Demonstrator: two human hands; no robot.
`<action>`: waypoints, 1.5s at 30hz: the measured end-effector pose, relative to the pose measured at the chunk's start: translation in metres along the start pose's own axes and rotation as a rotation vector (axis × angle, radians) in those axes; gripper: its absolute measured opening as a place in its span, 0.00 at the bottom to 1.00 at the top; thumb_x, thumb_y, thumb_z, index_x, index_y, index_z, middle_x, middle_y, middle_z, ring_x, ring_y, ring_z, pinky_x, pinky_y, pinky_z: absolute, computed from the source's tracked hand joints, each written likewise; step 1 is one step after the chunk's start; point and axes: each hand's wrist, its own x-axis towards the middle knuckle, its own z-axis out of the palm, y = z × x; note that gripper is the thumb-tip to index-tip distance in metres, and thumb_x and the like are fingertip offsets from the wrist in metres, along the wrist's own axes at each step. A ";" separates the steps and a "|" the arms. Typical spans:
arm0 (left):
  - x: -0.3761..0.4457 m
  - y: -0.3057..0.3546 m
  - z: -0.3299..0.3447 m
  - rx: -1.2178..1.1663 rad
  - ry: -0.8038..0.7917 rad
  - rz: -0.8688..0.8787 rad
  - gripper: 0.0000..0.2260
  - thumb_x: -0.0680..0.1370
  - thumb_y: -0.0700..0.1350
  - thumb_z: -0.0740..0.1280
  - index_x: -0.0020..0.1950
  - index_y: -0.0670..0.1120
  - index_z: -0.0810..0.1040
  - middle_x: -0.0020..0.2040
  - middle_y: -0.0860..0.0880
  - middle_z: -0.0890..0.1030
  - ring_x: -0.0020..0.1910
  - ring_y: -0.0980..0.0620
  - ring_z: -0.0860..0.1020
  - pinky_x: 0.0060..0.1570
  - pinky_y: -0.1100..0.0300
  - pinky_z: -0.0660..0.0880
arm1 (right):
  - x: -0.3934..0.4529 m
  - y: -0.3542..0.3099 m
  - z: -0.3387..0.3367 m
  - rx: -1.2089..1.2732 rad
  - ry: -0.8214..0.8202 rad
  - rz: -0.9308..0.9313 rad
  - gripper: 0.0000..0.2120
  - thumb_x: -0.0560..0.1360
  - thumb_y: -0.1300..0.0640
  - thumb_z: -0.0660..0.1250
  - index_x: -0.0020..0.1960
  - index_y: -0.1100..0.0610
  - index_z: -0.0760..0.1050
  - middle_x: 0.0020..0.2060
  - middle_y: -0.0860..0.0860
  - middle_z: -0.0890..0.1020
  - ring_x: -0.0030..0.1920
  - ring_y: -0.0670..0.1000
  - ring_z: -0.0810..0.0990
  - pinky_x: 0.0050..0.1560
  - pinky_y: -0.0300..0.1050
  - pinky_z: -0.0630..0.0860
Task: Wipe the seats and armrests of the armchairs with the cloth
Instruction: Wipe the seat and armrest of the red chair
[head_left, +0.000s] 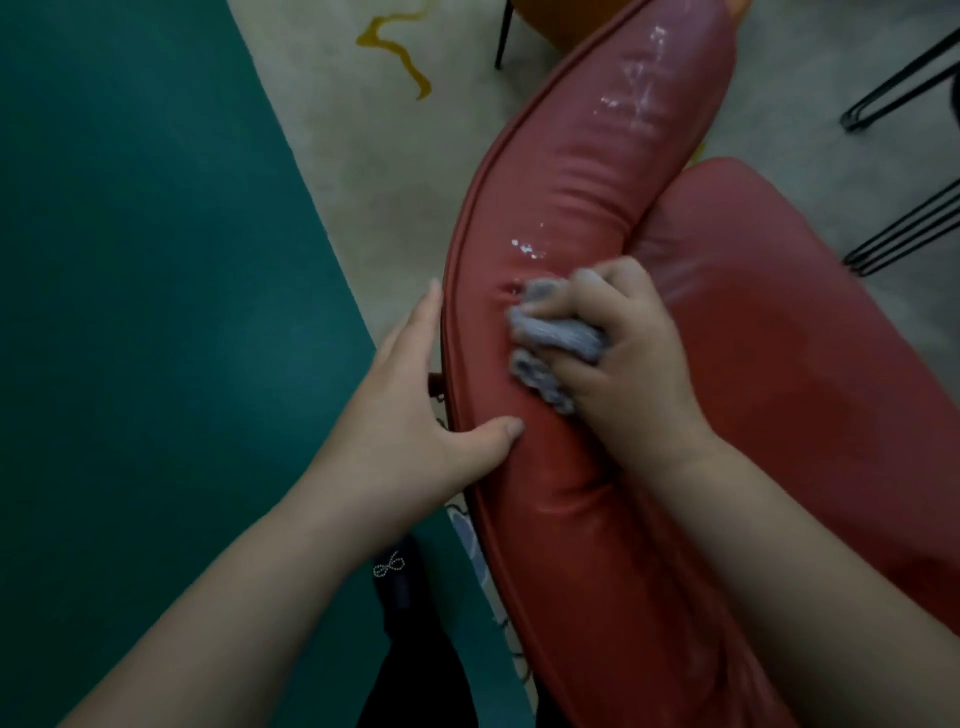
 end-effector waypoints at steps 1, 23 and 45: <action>0.003 0.000 -0.005 0.007 -0.029 0.001 0.52 0.61 0.60 0.75 0.78 0.63 0.49 0.75 0.64 0.58 0.68 0.59 0.69 0.67 0.54 0.69 | -0.006 0.003 -0.006 0.050 0.032 0.070 0.10 0.68 0.64 0.75 0.46 0.53 0.81 0.46 0.53 0.73 0.49 0.50 0.78 0.51 0.39 0.73; 0.071 0.003 -0.027 0.013 -0.169 0.128 0.49 0.63 0.58 0.74 0.78 0.62 0.51 0.70 0.64 0.68 0.63 0.63 0.73 0.59 0.68 0.71 | 0.059 -0.023 0.024 -0.141 0.147 0.047 0.18 0.66 0.52 0.73 0.55 0.51 0.79 0.48 0.53 0.75 0.51 0.52 0.75 0.55 0.47 0.73; 0.081 0.014 -0.029 0.120 -0.190 0.133 0.50 0.62 0.59 0.71 0.79 0.58 0.49 0.75 0.62 0.61 0.70 0.62 0.66 0.68 0.64 0.66 | 0.078 -0.013 0.012 0.041 0.301 0.146 0.14 0.67 0.55 0.75 0.48 0.43 0.77 0.48 0.51 0.75 0.48 0.44 0.77 0.51 0.33 0.73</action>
